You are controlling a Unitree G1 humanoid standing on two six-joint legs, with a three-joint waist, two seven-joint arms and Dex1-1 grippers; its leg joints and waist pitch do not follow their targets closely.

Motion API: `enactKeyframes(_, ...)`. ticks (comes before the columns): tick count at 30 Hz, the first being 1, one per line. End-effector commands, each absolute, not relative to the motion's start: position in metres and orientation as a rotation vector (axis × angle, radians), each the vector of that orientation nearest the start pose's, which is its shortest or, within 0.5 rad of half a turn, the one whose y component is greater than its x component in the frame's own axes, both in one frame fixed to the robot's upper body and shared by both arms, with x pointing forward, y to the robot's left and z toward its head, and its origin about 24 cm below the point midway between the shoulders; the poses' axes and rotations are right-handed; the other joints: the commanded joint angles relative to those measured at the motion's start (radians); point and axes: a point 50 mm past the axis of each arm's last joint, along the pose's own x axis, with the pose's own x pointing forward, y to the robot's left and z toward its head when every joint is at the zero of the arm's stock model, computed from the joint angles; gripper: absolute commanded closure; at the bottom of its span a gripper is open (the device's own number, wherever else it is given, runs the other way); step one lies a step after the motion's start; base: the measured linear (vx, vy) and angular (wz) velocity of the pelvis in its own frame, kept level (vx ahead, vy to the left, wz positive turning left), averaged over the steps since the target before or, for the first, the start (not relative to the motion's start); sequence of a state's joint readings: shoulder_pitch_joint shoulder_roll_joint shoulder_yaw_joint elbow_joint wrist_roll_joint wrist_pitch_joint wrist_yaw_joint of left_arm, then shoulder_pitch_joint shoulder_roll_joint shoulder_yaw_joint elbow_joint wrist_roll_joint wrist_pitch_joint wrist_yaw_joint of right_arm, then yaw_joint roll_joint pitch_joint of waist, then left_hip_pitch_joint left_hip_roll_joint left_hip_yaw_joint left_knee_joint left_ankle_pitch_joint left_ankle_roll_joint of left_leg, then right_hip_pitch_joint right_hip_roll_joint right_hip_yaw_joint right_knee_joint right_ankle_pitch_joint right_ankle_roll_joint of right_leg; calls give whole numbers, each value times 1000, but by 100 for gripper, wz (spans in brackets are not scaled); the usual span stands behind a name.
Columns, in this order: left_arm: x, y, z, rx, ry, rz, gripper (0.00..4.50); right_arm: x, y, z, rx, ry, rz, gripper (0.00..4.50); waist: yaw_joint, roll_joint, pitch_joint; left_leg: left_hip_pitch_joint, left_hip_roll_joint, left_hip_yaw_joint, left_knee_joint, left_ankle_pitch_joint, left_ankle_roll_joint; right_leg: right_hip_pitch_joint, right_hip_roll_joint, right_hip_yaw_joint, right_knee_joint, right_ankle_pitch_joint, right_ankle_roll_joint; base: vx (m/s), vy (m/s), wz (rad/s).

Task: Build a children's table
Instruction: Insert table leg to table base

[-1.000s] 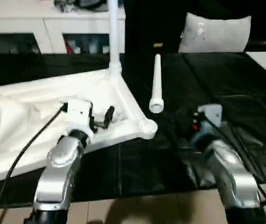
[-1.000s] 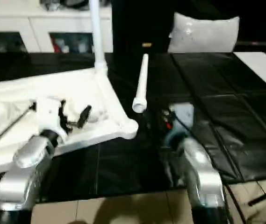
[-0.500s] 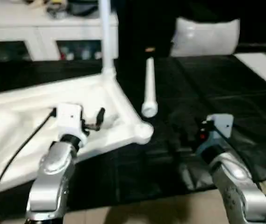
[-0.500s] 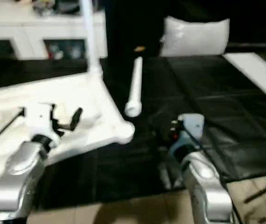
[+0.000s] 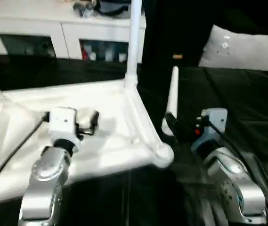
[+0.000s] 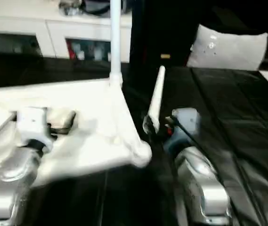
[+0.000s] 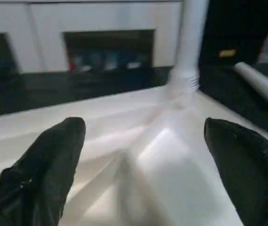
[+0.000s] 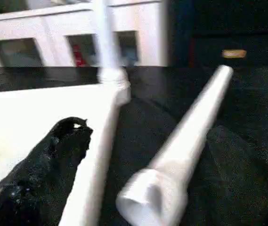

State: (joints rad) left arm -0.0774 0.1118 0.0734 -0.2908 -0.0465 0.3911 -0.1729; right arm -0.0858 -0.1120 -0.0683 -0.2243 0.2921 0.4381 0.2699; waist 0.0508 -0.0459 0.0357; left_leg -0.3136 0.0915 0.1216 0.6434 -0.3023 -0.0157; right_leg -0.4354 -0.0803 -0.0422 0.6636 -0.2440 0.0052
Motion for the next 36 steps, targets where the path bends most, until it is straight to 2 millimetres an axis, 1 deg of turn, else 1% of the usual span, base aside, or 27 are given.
enactKeyframes(1,263,155,92,47,32,-200,3,264,-164,81,195,110,294,0,6,-50,-64,-40,3,2,-14,159,290,102,-77,108,-105,186,21,135,-80,8)
enactKeyframes(2,263,152,91,55,38,-215,3,265,-164,84,199,95,290,0,41,-30,-56,-69,16,-36,35,71,175,151,-179,173,-120,244,-97,136,-80,0)
enactKeyframes(3,263,152,91,55,38,-215,3,265,-164,84,199,95,290,0,38,-22,-52,-72,31,-48,6,187,61,159,-147,114,-78,477,-122,136,-80,0)
enactKeyframes(4,263,151,91,62,43,-223,3,266,-164,86,200,84,287,0,38,-15,-48,-64,32,-44,-15,240,21,145,-116,92,-73,583,-116,97,-74,-14)
enactKeyframes(5,264,151,91,84,44,-237,3,268,-163,89,208,80,294,0,22,5,-43,-64,43,-41,-58,304,-13,130,-64,55,-63,643,-96,52,-39,-7)
enactKeyframes(6,265,151,91,99,42,-247,3,270,-161,91,214,81,302,0,17,15,-48,-67,52,-42,-62,317,-16,133,-51,52,-57,636,-96,52,-39,-7)
enactKeyframes(7,265,151,92,107,40,-254,3,271,-160,92,216,78,300,0,8,23,-56,-45,73,-45,-61,302,-13,122,-37,51,-57,541,-133,0,0,0)
enactKeyframes(8,267,152,93,120,36,-268,3,274,-160,92,207,86,287,0,0,33,-50,-45,94,-55,-76,262,-15,123,-42,42,-68,360,-183,0,0,0)
enactKeyframes(9,267,152,93,126,34,-275,3,275,-160,91,196,97,277,0,-2,32,-43,-38,101,-53,-83,187,-22,117,-46,43,-83,201,-206,0,0,0)
enactKeyframes(10,268,151,94,140,35,-294,3,277,-160,91,171,97,263,0,-3,32,-38,-34,105,-52,-87,130,-24,112,-49,44,-91,120,-215,-53,17,-3)
enactKeyframes(11,271,150,95,165,39,-336,3,283,-159,93,163,99,252,0,-3,32,-30,-30,108,-47,-95,14,-32,108,-52,48,-105,-33,-217,-67,28,5)
enactKeyframes(12,272,150,97,178,40,-366,3,289,-159,91,107,120,223,0,-4,37,-23,-20,109,-41,-101,-97,-44,95,-53,50,-117,-171,-213,-67,28,5)
enactKeyframes(13,273,149,98,183,45,-393,3,294,-159,90,69,147,201,0,-6,35,-19,-20,109,-41,-106,-140,-51,92,-54,50,-123,-234,-203,-78,15,6)
enactKeyframes(14,273,149,100,186,50,-414,3,298,-160,90,45,171,183,0,-8,38,-17,-19,107,-37,-109,-197,-65,89,-56,51,-130,-321,-181,-76,5,6)
enactKeyframes(15,274,149,102,187,53,-440,3,301,-159,88,71,218,171,0,-9,34,-16,-15,106,-33,-109,-217,-71,82,-56,52,-134,-357,-162,-76,5,6)
enactKeyframes(17,273,148,107,176,52,-503,3,308,-155,83,92,326,177,0,-9,36,-19,-21,106,-31,-110,-201,-72,85,-58,53,-133,-363,-147,-29,-1,3)
enactKeyframes(19,273,147,110,169,52,-534,3,312,-154,82,77,358,173,0,-10,37,-23,-27,107,-29,-109,-158,-75,87,-59,54,-127,-317,-152,0,0,0)
enactKeyframes(21,269,146,115,170,54,-608,3,319,-155,79,50,451,155,0,-9,39,-29,-30,104,-24,-103,-97,-81,87,-56,53,-113,-219,-184,0,0,0)
enactKeyframes(22,269,146,115,171,55,-612,3,320,-155,79,49,454,156,0,-9,38,-31,-32,104,-21,-102,-81,-81,89,-56,53,-111,-191,-190,0,0,0)
enactKeyframes(23,267,146,118,186,64,-648,3,326,-153,79,49,480,171,0,-7,37,-36,-38,102,-17,-97,-29,-76,96,-57,53,-106,-128,-200,0,0,0)
enactKeyframes(24,266,145,118,203,77,-673,3,333,-152,79,61,510,182,0,-5,43,-41,-37,99,-15,-93,19,-68,96,-55,52,-99,-68,-214,0,0,0)
enactKeyframes(25,266,145,118,213,84,-684,3,336,-151,78,69,528,185,0,-8,39,-40,-42,98,-15,-94,31,-63,98,-53,51,-98,-52,-222,0,0,0)
enactKeyframes(27,266,144,118,217,90,-694,3,344,-149,77,88,558,201,0,-3,41,-41,-41,97,-8,-90,64,-49,100,-55,51,-98,-20,-246,0,0,0)
enactKeyframes(31,267,144,118,217,107,-715,3,357,-144,77,136,593,204,0,2,43,-41,-41,102,-6,-91,85,-34,101,-55,48,-94,16,-278,0,0,0)
enactKeyframes(33,267,143,118,216,115,-725,3,364,-141,78,166,609,185,0,3,50,-41,-39,105,-6,-94,59,-43,98,-56,45,-92,-1,-290,0,0,0)
enactKeyframes(34,267,143,118,217,119,-730,3,366,-139,77,175,616,185,0,3,48,-40,-39,105,-6,-95,51,-46,99,-55,43,-95,-10,-289,0,0,0)
enactKeyframes(36,267,141,117,219,129,-740,3,369,-134,71,186,655,197,0,3,51,-39,-38,106,-6,-95,27,-54,98,-57,43,-95,-31,-293,0,0,0)
